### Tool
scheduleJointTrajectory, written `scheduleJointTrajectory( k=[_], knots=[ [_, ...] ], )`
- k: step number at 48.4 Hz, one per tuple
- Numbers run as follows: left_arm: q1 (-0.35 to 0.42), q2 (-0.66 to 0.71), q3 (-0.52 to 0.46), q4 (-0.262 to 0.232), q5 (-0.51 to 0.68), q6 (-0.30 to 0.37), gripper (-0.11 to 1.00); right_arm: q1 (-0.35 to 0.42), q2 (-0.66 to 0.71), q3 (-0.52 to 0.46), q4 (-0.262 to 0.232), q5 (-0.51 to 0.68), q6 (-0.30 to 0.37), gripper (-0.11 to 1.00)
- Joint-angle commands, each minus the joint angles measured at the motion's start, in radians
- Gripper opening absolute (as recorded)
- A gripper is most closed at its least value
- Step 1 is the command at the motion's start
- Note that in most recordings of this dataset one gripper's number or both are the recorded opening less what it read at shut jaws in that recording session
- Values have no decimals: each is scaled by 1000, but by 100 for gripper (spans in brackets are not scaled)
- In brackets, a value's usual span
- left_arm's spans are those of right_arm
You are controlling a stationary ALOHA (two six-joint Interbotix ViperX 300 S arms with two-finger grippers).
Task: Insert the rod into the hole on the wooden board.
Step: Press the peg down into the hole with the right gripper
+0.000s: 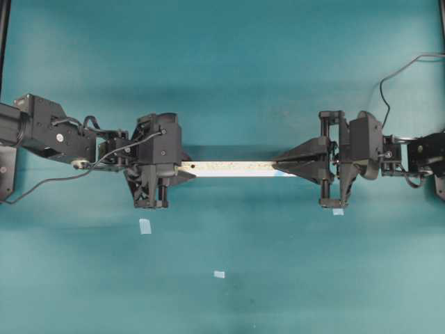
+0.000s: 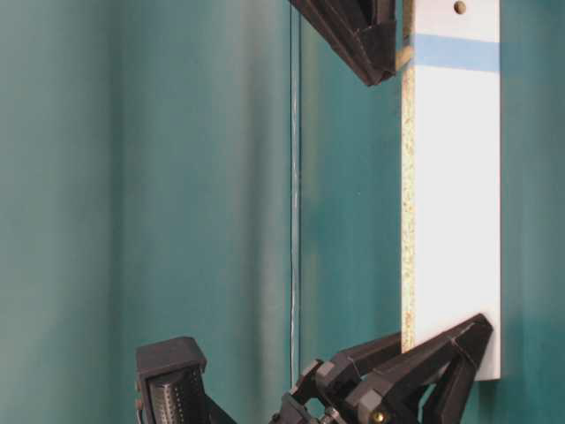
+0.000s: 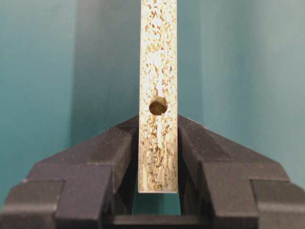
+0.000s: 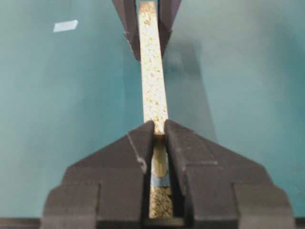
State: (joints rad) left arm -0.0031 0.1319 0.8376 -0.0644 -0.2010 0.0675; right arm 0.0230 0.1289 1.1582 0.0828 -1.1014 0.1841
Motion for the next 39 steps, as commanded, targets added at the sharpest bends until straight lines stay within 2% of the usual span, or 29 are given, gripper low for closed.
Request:
scheduleJointTrajectory(
  k=[1,14,39],
  knots=[
    [0,-12,-15,2,0,-2,32,0,-17,-5,3,5,3,9],
    [0,-12,-15,2,2,-2,32,0,-46,3,15,60,58,9],
    [0,-12,-20,2,6,-2,32,0,-98,28,15,135,63,9]
  ],
)
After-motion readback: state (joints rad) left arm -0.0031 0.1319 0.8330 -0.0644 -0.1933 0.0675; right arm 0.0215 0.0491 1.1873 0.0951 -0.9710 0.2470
